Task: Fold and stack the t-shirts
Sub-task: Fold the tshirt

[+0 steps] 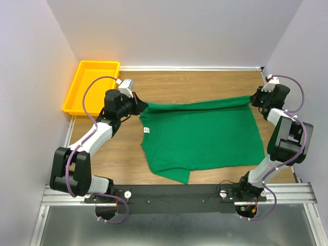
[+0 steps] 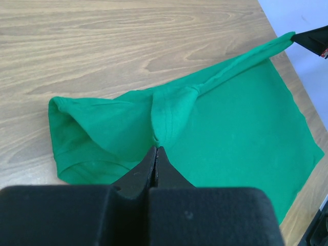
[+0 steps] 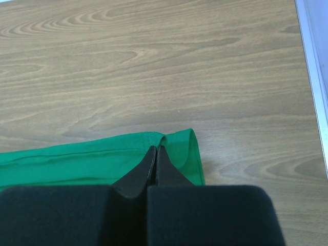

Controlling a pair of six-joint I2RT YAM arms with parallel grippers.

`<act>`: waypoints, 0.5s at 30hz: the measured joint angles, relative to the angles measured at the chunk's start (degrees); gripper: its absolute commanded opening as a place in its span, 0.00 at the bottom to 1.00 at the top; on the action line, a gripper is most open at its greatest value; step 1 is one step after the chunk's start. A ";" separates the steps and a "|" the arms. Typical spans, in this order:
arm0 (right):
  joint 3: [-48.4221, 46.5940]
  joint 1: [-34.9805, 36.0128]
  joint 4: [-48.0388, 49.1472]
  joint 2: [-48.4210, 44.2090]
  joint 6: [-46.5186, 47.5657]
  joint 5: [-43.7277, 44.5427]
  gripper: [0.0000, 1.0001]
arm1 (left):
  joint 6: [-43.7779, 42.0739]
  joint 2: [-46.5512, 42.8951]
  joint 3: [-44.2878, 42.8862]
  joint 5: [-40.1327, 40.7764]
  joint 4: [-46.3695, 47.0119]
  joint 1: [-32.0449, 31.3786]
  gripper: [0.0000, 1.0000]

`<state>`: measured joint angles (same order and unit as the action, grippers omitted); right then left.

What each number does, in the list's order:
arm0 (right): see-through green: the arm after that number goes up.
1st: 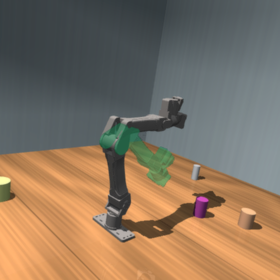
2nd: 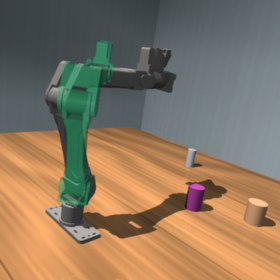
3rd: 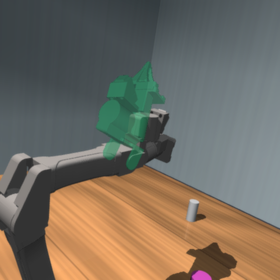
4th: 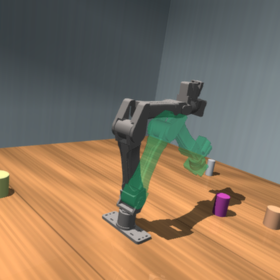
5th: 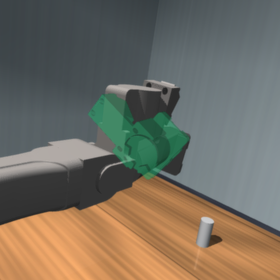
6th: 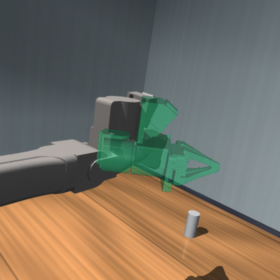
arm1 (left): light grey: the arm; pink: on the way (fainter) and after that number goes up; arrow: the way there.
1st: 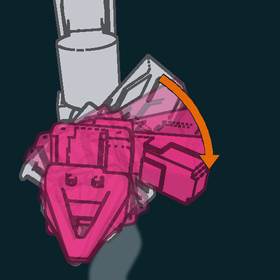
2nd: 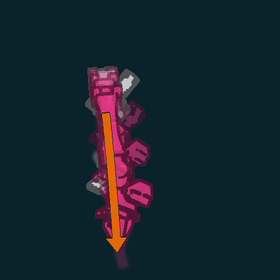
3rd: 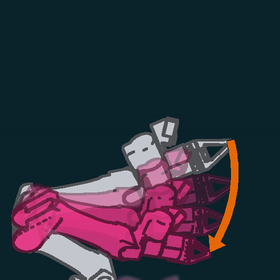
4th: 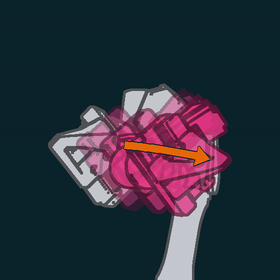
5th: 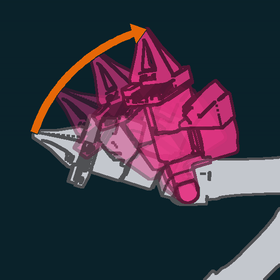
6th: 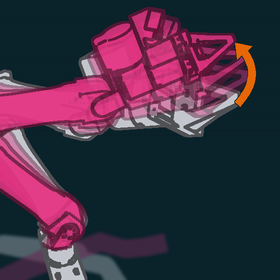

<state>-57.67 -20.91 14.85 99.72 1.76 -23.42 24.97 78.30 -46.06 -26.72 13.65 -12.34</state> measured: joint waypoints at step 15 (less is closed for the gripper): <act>1.40 -0.22 -0.04 0.00 0.46 0.39 0.00 | 1.29 -2.19 3.54 -0.04 0.02 -1.11 0.00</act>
<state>-56.27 -21.12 14.81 99.72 2.22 -23.03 26.26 76.12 -42.52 -26.76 13.67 -13.45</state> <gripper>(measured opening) 0.008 0.004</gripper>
